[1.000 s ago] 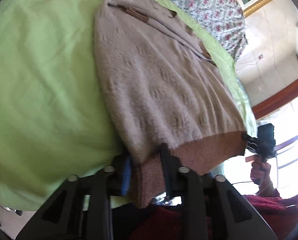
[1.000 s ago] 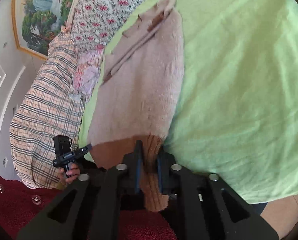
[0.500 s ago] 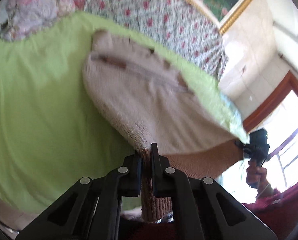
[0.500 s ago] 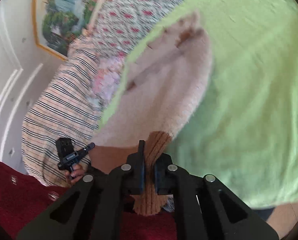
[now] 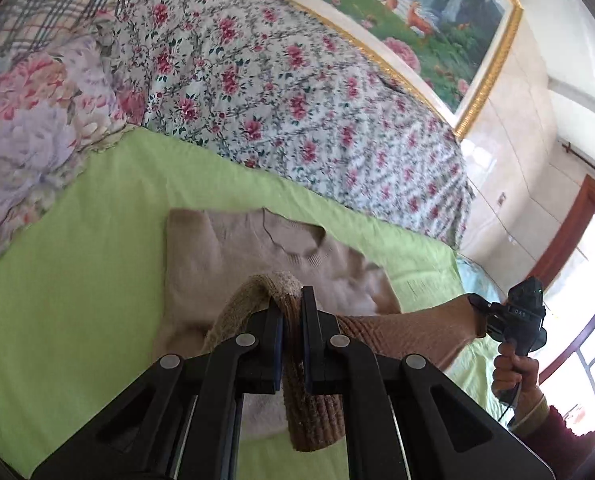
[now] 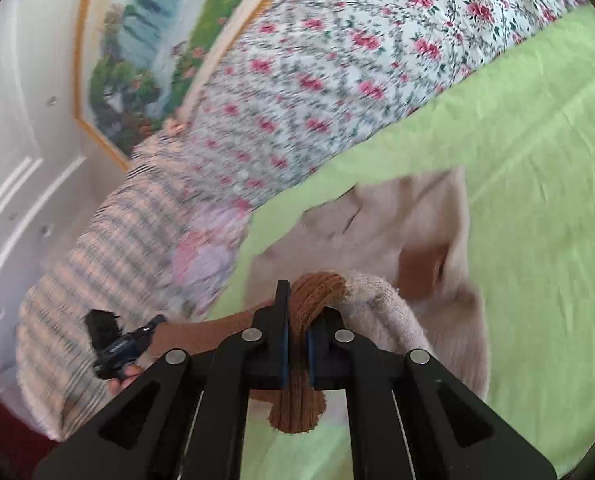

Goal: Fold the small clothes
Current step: 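Lift the hem with both tools and fold it toward the collar, release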

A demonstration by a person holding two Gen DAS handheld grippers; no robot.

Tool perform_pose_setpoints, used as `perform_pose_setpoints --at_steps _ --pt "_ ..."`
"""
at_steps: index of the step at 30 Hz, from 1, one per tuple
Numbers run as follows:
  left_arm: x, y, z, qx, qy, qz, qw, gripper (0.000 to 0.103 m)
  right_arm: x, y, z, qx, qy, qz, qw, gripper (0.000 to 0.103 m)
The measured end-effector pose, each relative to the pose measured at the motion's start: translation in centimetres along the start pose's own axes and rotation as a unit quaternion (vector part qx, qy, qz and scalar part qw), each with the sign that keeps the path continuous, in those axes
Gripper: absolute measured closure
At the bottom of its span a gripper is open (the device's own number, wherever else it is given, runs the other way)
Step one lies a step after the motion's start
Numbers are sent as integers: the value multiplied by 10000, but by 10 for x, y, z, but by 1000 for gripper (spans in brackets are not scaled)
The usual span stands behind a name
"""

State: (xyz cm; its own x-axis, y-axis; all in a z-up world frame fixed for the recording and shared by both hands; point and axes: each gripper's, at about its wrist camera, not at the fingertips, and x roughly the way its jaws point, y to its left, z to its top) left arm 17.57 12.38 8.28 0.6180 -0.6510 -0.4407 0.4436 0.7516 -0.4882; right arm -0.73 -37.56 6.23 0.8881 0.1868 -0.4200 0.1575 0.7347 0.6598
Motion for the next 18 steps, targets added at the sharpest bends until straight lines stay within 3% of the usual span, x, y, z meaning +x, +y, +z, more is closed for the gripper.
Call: perform_pose_setpoints --at_steps 5,11,15,18 --pt "85 40 43 -301 280 281 9988 98 64 -29 45 14 112 -511 9986 95" --pt "171 92 47 -585 842 750 9919 97 135 -83 60 308 597 -1169 9909 95" --pt "190 108 33 -736 1143 830 9872 93 146 -99 50 552 835 -1300 9864 93" --pt "167 94 22 -631 1111 613 9899 87 119 -91 44 514 527 -1344 9882 82"
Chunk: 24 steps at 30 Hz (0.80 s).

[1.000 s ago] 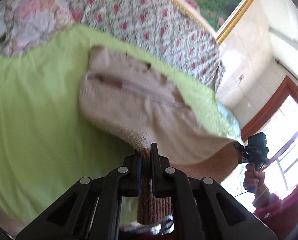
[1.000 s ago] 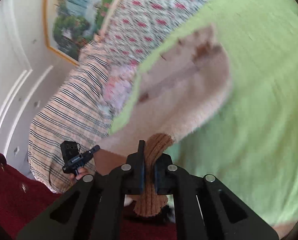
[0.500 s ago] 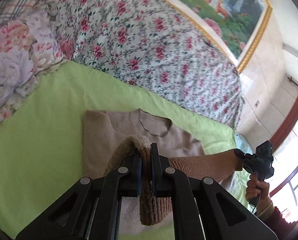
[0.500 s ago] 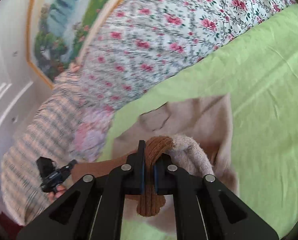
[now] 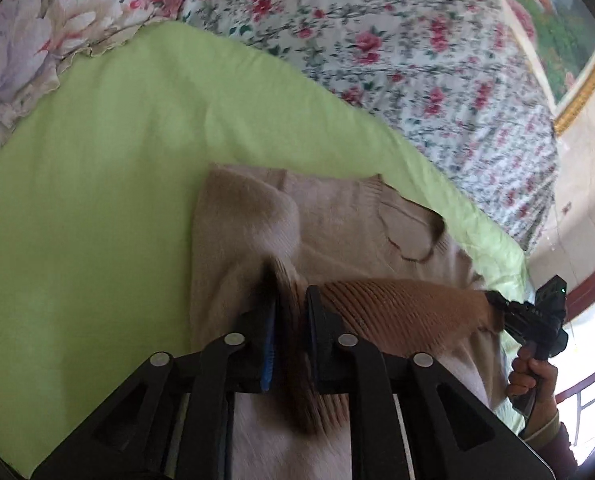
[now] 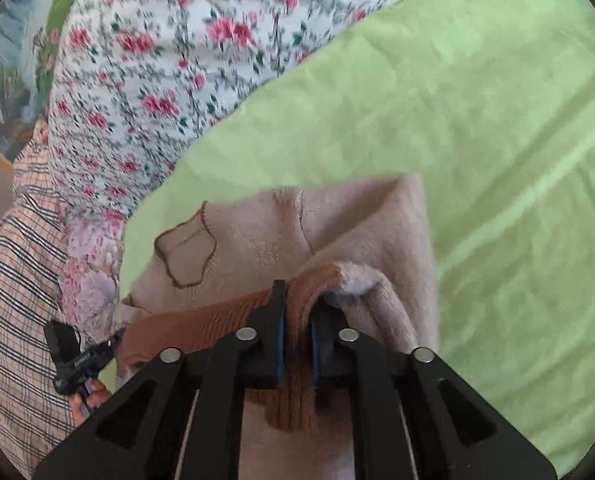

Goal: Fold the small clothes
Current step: 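Lift the hem with both tools and fold it toward the collar, release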

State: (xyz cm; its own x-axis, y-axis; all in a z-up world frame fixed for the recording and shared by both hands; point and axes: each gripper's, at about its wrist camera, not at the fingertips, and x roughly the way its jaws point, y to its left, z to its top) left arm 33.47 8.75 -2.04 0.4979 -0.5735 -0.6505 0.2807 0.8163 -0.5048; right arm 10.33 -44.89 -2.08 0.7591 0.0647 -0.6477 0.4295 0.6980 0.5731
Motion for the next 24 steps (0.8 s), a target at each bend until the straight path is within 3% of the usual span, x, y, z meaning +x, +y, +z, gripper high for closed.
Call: perform_pose_setpoints --at_steps 4,6,9,12,14,17,18,19,20,21,24 --pt "-22 -37 -44 381 226 -338 9984 79 -33 26 -31 -579 -260 209 9978 64" --pt "-16 -64 -75 621 555 -601 9947 79 -26 55 -54 -1231 225 477 9910 64" --pt "3 -94 -95 948 905 -773 9884 79 3 98 -84 -2232 1111 679 9660 64" --pt "28 -106 -83 1223 1065 -476 9856 78 37 120 -89 -2863 1670 434 9425 64" --pt "40 -103 -65 1338 1079 -365 9844 78 66 117 -75 -2898 1938 146 9372 64" --pt "56 -87 -26 1346 1018 -43 9856 84 91 104 -41 -2677 1853 -33 9455 68" --pt "60 -78 -11 1370 883 265 9863 85 97 98 -26 -2555 1704 -141 9516 71" --pt "64 -68 3 1319 763 568 9867 85 99 91 -11 -2436 1399 -499 9584 71" --pt "66 -58 14 1219 693 655 9879 83 101 82 6 -2301 1011 -1123 9614 71" --pt "66 -45 28 1060 546 796 9897 85 100 73 15 -2134 828 -1312 9646 71" --pt "63 -13 48 539 309 855 9944 88 84 33 41 -997 260 -1105 9885 71"
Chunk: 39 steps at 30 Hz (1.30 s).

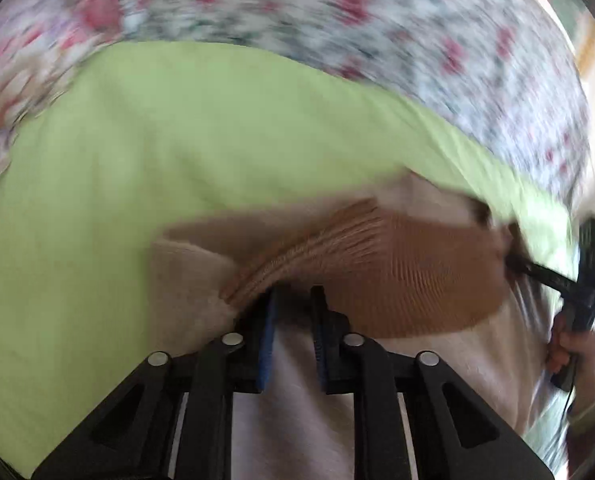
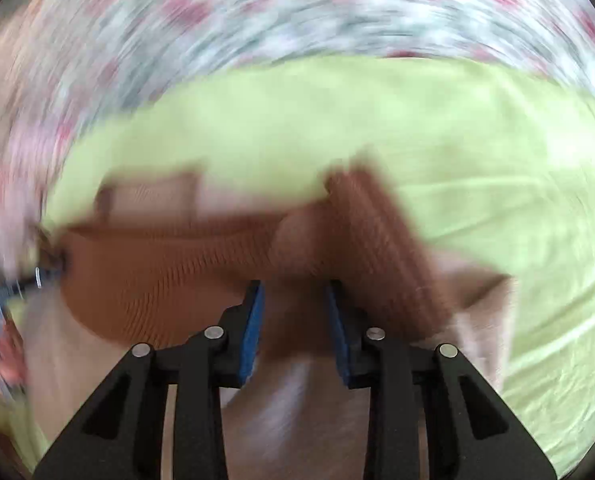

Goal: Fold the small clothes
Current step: 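Lift the hem with both tools and fold it toward the collar, release, then grasp the folded edge with the left tool and fold it over again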

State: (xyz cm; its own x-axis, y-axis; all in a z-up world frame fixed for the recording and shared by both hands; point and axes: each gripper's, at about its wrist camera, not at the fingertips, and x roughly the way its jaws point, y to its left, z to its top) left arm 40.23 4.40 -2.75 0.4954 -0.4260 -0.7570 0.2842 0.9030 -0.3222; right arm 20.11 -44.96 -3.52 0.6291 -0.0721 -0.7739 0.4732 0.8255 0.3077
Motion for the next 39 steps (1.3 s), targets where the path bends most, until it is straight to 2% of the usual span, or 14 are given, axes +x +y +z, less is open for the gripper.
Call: perform_pose_setpoints --at_steps 2,4,6,12,16,22,24,27,29,33,39 --pt "-7 13 0 -274 -174 -47 9995 88 -11 -11 -3 333 -195 117 9992 71" --pt "-17 21 -7 -484 -352 -78 9982 88 -29 -10 -15 306 -366 16 9989 69" --pt "-28 23 -19 -579 -398 -87 9975 88 -47 -9 -29 365 -387 177 9984 67" --pt "-83 6 -79 -782 -529 -289 9951 80 -96 9 -83 273 -385 576 9972 63" --pt "-109 -15 -134 -827 -402 -574 9941 77 -112 26 -125 296 -312 776 9961 57" --pt "-123 -43 -205 -936 -26 -878 9917 76 -129 39 -192 370 -68 966 9946 55" --pt "-127 -50 -227 -960 48 -915 9912 68 -133 40 -206 425 -12 1027 9938 54" --pt "-129 -49 -247 -1123 131 -998 9886 65 -139 43 -221 482 -1 1087 9929 52" --pt "-128 -49 -254 -1270 179 -1079 9859 62 -142 46 -229 474 21 1116 9926 51" --pt "-126 -48 -250 -1508 114 -1274 9803 47 -147 52 -237 426 60 1146 9925 51" --pt "-113 -40 -234 -1792 -57 -1146 9771 42 -150 52 -238 421 22 1142 9926 50"
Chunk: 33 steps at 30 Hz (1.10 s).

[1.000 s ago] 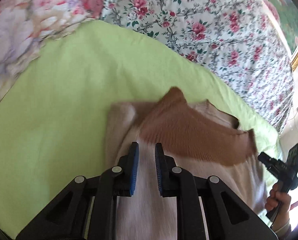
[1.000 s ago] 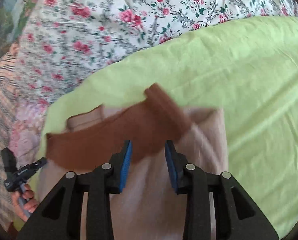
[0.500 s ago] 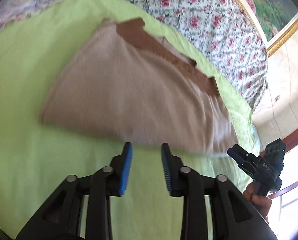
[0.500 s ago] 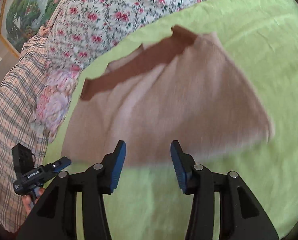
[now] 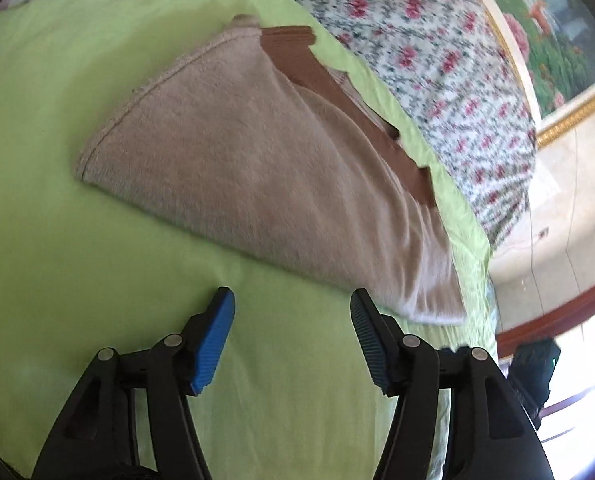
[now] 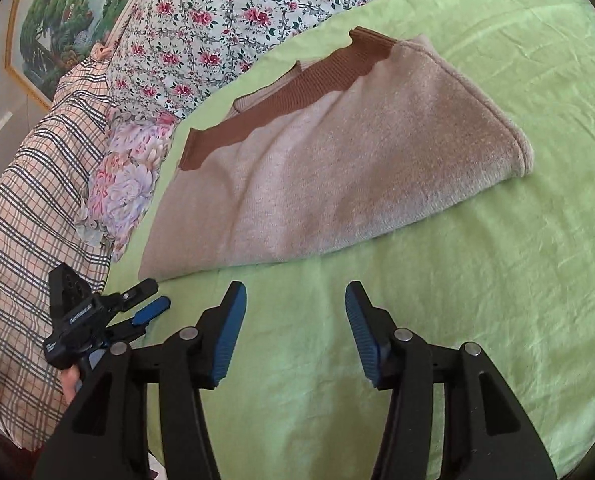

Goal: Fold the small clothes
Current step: 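Grasp the folded edge with the left tool and fold it over again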

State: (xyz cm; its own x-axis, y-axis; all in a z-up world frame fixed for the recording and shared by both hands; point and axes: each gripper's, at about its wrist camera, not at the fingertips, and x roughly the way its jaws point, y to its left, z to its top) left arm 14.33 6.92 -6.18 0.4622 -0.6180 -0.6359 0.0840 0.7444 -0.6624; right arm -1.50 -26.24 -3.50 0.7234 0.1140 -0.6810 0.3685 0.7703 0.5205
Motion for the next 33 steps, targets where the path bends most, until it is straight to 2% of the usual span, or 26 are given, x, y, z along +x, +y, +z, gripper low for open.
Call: perform_pose_setpoints --at_steps 5,10,12,14,16,17,18,21,24,27,30,32,33 --pt "12 6 24 -359 -331 97 9988 41 4 -4 12 1 -36 15 10000 49" --pt "15 23 49 -838 -636 16 9944 41 6 -6 27 25 -114 46 9999 49" --pt "14 27 59 -931 -812 144 9922 42 9 -10 38 20 -144 66 9999 49" --pt "15 26 66 -903 -954 337 9908 50 13 -14 50 10 -160 47 9999 49" --pt "17 23 73 -835 -1046 462 9899 65 16 -18 61 -15 -178 80 9998 49" --pt "19 19 77 -766 -1068 472 9902 78 18 -20 66 -19 -184 66 9998 49" --pt "19 15 78 -683 -1087 488 9905 83 19 -24 73 -10 -192 48 9998 49" --pt "15 -12 80 -167 -1252 558 9904 88 22 -35 91 51 -207 65 9998 49" --pt "8 -51 78 490 -1315 350 9895 91 22 -42 109 49 -152 68 9998 49" --pt "11 -97 70 1152 -1231 49 9857 92 28 -49 128 238 56 565 9981 49" --pt "32 -138 53 1770 -971 -31 9794 93 43 -49 143 504 311 1164 9914 48" --pt "53 -157 40 2114 -767 15 9744 94 58 -48 150 730 520 1455 9853 37" --pt "67 -164 35 2219 -650 16 9729 94 68 -45 153 846 648 1604 9813 29"
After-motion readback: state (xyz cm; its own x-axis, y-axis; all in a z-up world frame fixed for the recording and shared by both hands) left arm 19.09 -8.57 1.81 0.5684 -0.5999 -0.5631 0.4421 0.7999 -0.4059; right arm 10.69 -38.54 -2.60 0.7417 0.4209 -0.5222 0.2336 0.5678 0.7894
